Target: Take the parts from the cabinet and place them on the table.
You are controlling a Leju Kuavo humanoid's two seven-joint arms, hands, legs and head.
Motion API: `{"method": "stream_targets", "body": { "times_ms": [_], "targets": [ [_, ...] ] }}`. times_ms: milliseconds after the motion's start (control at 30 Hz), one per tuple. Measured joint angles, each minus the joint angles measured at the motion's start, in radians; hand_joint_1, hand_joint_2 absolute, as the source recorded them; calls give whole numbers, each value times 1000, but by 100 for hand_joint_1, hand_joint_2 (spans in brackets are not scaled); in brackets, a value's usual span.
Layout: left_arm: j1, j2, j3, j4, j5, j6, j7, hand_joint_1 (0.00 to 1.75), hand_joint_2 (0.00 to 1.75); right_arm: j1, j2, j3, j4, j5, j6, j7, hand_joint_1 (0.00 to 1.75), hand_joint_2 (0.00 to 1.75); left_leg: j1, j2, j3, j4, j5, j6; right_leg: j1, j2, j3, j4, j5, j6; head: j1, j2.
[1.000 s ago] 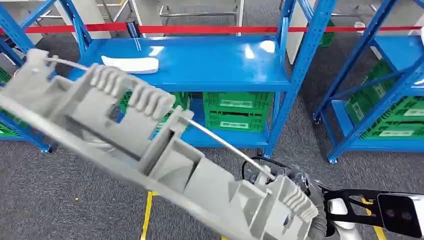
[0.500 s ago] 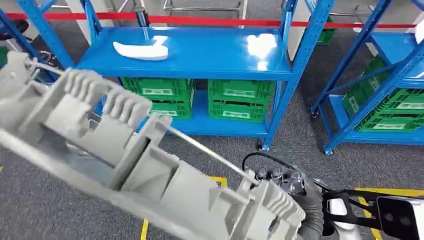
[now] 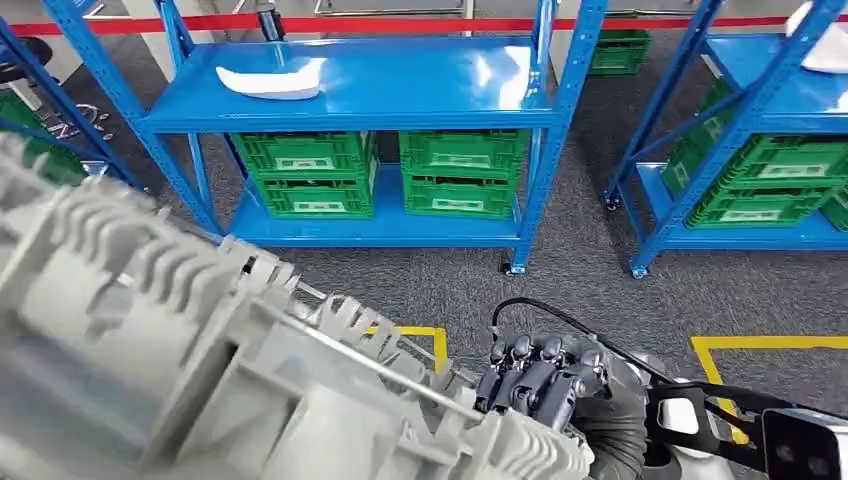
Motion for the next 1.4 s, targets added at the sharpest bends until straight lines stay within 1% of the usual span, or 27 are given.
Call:
{"method": "stream_targets", "body": {
  "times_ms": [67,133,200,233,267,300,400,433,467,500,567,633,700,733,767,800,833,900,933,967,1033,1067,1100,1167,1233,1300,1400],
  "targets": [
    [-11,2,10,8,-2,2,-4,0,175,-4,0,1,0,-3,0,-2,173,175,3,-1,-25,154,-77,-7,1,0,-25,3,25,1,0,0],
    [-23,1,19,17,-2,1,-7,0,175,-6,0,3,0,-5,0,-2,173,175,4,-1,2,190,-35,-6,2,0,-53,6,46,7,0,0],
    [-27,2,23,21,-2,2,-7,0,175,-13,-1,5,0,-5,0,-2,173,175,5,-4,114,57,29,3,2,1,-77,7,65,12,0,0],
    [-31,2,25,22,-2,2,-7,0,175,-16,-1,6,0,-5,1,-2,173,175,3,-11,190,-46,29,11,2,3,-82,7,75,15,0,0],
    [-33,3,29,23,-2,1,-7,0,175,-17,-2,6,0,-5,1,-2,173,175,-2,-17,249,-137,-14,20,6,3,-87,7,82,24,0,0],
    [-36,3,31,23,-3,1,-8,0,175,-21,-2,7,0,-5,1,-2,173,175,-5,-17,262,-167,-22,20,5,2,-88,6,90,29,3,0],
    [-36,3,37,26,-3,1,-9,0,175,-27,-2,8,0,-6,1,-2,173,175,-17,-13,232,-168,6,39,-1,1,-93,-7,122,53,1,0],
    [-38,3,40,27,-3,1,-9,0,175,-27,-5,7,0,-6,1,-2,173,175,-7,-5,228,-181,25,50,-4,2,-105,6,105,48,1,0],
    [-41,2,40,28,-3,1,-9,0,175,-29,-5,7,0,-6,1,-2,173,175,-10,-5,210,-182,39,59,0,6,-125,40,55,38,4,0],
    [-42,3,41,29,-3,1,-9,0,175,-30,-6,7,0,-6,1,-2,173,175,-11,-4,197,-181,54,64,0,7,-148,106,-8,28,6,0],
    [-42,3,42,32,-3,-1,-9,0,175,-29,-8,7,0,-6,1,-2,173,175,-17,-3,160,-178,82,68,0,8,-185,263,-91,28,7,0],
    [-43,3,43,34,-3,-1,-9,0,175,-27,-11,7,0,-6,1,-2,173,175,-21,-2,124,-175,109,69,0,8,-175,332,-73,50,8,0],
    [-44,3,43,38,-3,-1,-10,0,175,-28,-13,7,0,-6,1,-2,173,175,-22,-2,88,-166,131,66,0,8,-83,229,-4,70,8,0],
    [-44,3,43,39,-3,-1,-9,0,175,-29,-13,7,0,-6,1,-2,173,175,-23,-3,73,-158,139,63,1,8,-17,138,3,66,8,0],
    [-45,2,43,40,-3,-1,-10,0,175,-31,-13,7,0,-6,1,-2,173,175,-24,-4,60,-145,145,59,4,7,61,31,-28,50,8,0],
    [-44,2,43,40,-3,-1,-10,0,175,-34,-12,8,0,-6,1,-2,173,175,-26,-3,51,-137,152,54,9,9,97,-48,-59,38,5,0],
    [-44,2,44,41,-3,-1,-10,0,175,-33,-13,8,0,-6,1,-2,173,175,-24,-3,49,-140,165,47,13,9,78,-36,-53,36,6,0],
    [-43,2,45,42,-5,-1,-10,0,175,-33,-14,8,0,-6,1,-3,173,175,-22,-2,44,-144,185,35,15,9,66,-33,-38,19,6,0],
    [-44,5,48,41,-5,-1,-10,0,175,-34,-13,8,1,-5,1,-2,173,175,-17,-5,35,-139,180,31,1,6,56,-37,-22,12,11,0],
    [-41,3,48,42,-5,-1,-10,0,175,-36,-12,8,1,-5,1,-2,173,175,-15,-10,24,-116,128,21,3,4,44,-36,-11,6,8,0],
    [-41,3,48,42,-10,-1,-13,0,175,-37,-11,9,1,-6,1,-2,173,175,-3,-10,-7,27,-11,3,3,5,15,-35,17,2,4,0],
    [-41,5,50,43,-13,-1,-14,0,175,-37,-11,9,1,-6,1,-2,173,175,1,-10,-22,105,-51,-3,3,5,5,-34,29,3,4,0],
    [-42,5,50,44,-16,-1,-15,0,175,-37,-11,9,1,-7,0,0,173,175,5,-10,-27,166,-61,-8,3,4,-13,-30,42,6,4,0],
    [-49,4,58,47,-25,-1,-15,0,175,-37,-11,11,1,-15,-2,1,173,175,14,-10,17,164,-2,-12,1,4,-47,-20,61,14,3,0],
    [-52,4,62,48,-33,-1,-15,0,175,-37,-11,13,1,-21,-1,1,173,175,20,-10,143,7,46,-12,-3,5,-79,-5,76,23,3,0],
    [-55,4,65,49,-33,2,-11,0,175,-40,-11,14,1,-27,-1,1,173,175,13,-20,250,-162,-19,-7,2,6,-90,0,91,37,4,0],
    [-54,4,69,51,-32,8,-5,0,175,-43,-11,18,3,-27,-2,3,173,175,1,-21,220,-155,-1,20,-4,5,-95,-12,122,59,4,0]
  ]
}}
